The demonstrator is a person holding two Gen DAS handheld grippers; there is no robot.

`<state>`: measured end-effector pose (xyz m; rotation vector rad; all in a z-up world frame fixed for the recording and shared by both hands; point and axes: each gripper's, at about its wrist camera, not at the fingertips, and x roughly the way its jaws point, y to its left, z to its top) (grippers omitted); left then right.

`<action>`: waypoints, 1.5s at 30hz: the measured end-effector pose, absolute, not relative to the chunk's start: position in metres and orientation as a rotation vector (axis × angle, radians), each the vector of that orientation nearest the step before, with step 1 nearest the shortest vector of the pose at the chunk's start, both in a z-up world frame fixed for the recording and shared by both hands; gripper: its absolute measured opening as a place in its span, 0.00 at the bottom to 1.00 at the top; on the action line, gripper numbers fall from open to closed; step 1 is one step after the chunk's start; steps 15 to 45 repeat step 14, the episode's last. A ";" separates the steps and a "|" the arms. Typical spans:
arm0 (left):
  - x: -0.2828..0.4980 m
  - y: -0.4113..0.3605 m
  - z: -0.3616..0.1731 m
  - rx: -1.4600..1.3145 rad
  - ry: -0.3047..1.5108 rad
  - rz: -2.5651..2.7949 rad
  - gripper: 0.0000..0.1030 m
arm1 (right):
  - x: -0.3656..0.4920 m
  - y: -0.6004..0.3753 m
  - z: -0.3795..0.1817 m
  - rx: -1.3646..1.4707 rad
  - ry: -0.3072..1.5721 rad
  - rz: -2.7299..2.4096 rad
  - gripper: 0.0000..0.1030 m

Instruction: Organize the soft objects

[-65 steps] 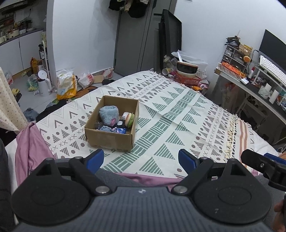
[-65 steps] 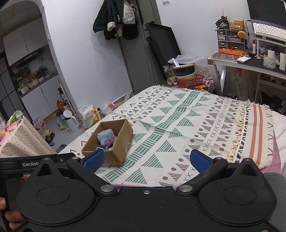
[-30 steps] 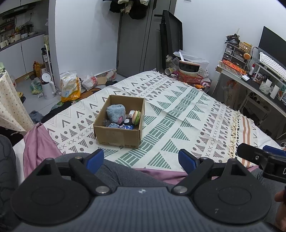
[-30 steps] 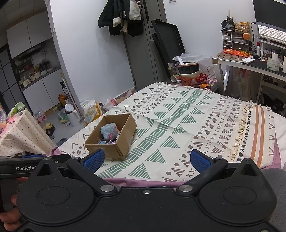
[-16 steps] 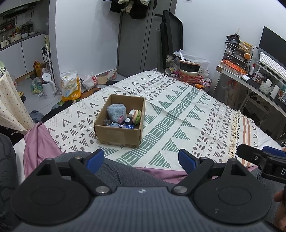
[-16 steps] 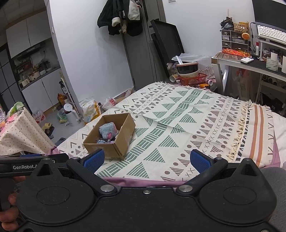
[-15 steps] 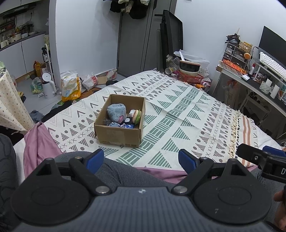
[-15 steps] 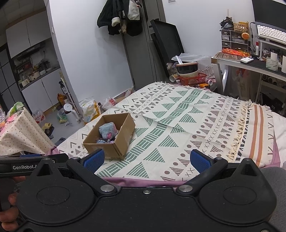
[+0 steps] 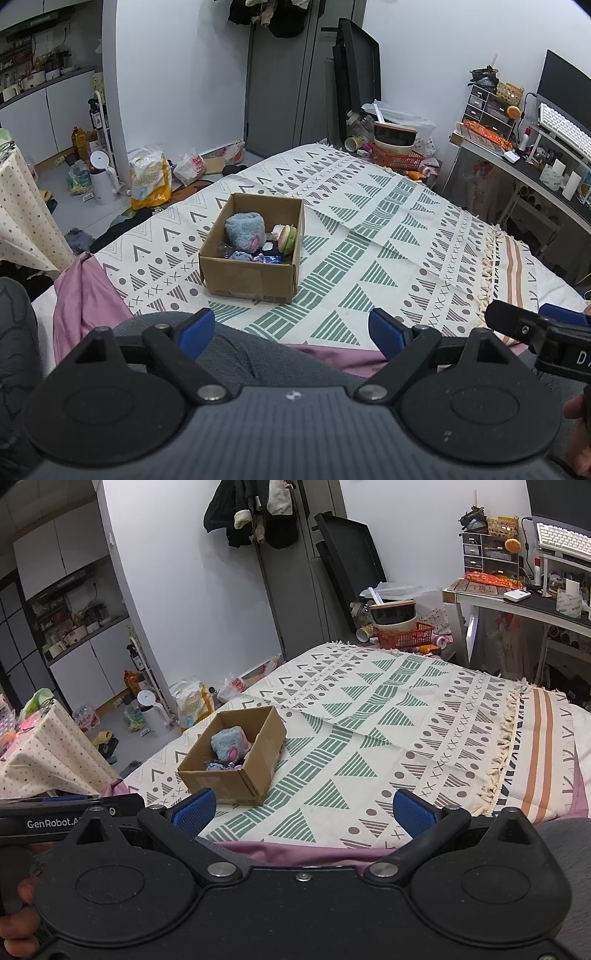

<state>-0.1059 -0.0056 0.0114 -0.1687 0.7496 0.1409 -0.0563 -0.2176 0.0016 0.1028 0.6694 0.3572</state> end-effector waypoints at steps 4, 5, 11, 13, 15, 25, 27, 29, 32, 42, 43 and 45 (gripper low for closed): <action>-0.103 -0.004 0.010 -0.168 0.756 0.146 0.87 | -0.055 -0.217 0.000 0.104 0.674 0.363 1.00; -0.103 -0.004 0.009 -0.168 0.758 0.146 0.87 | -0.054 -0.217 -0.001 0.105 0.676 0.364 1.00; -0.099 -0.004 0.007 -0.170 0.763 0.140 0.87 | -0.048 -0.216 -0.008 0.110 0.697 0.366 1.00; -0.097 -0.004 0.005 -0.170 0.762 0.133 0.87 | -0.047 -0.215 -0.010 0.108 0.704 0.365 1.00; -0.096 -0.004 0.005 -0.168 0.761 0.132 0.87 | -0.047 -0.215 -0.011 0.108 0.705 0.364 1.00; -0.096 -0.004 0.005 -0.168 0.761 0.132 0.87 | -0.047 -0.215 -0.011 0.108 0.705 0.364 1.00; -0.096 -0.004 0.005 -0.168 0.761 0.132 0.87 | -0.047 -0.215 -0.011 0.108 0.705 0.364 1.00; -0.096 -0.004 0.005 -0.168 0.761 0.132 0.87 | -0.047 -0.215 -0.011 0.108 0.705 0.364 1.00; -0.096 -0.004 0.005 -0.168 0.761 0.132 0.87 | -0.047 -0.215 -0.011 0.108 0.705 0.364 1.00; -0.096 -0.004 0.005 -0.168 0.761 0.132 0.87 | -0.047 -0.215 -0.011 0.108 0.705 0.364 1.00; -0.096 -0.004 0.005 -0.168 0.761 0.132 0.87 | -0.047 -0.215 -0.011 0.108 0.705 0.364 1.00; -0.096 -0.004 0.005 -0.168 0.761 0.132 0.87 | -0.047 -0.215 -0.011 0.108 0.705 0.364 1.00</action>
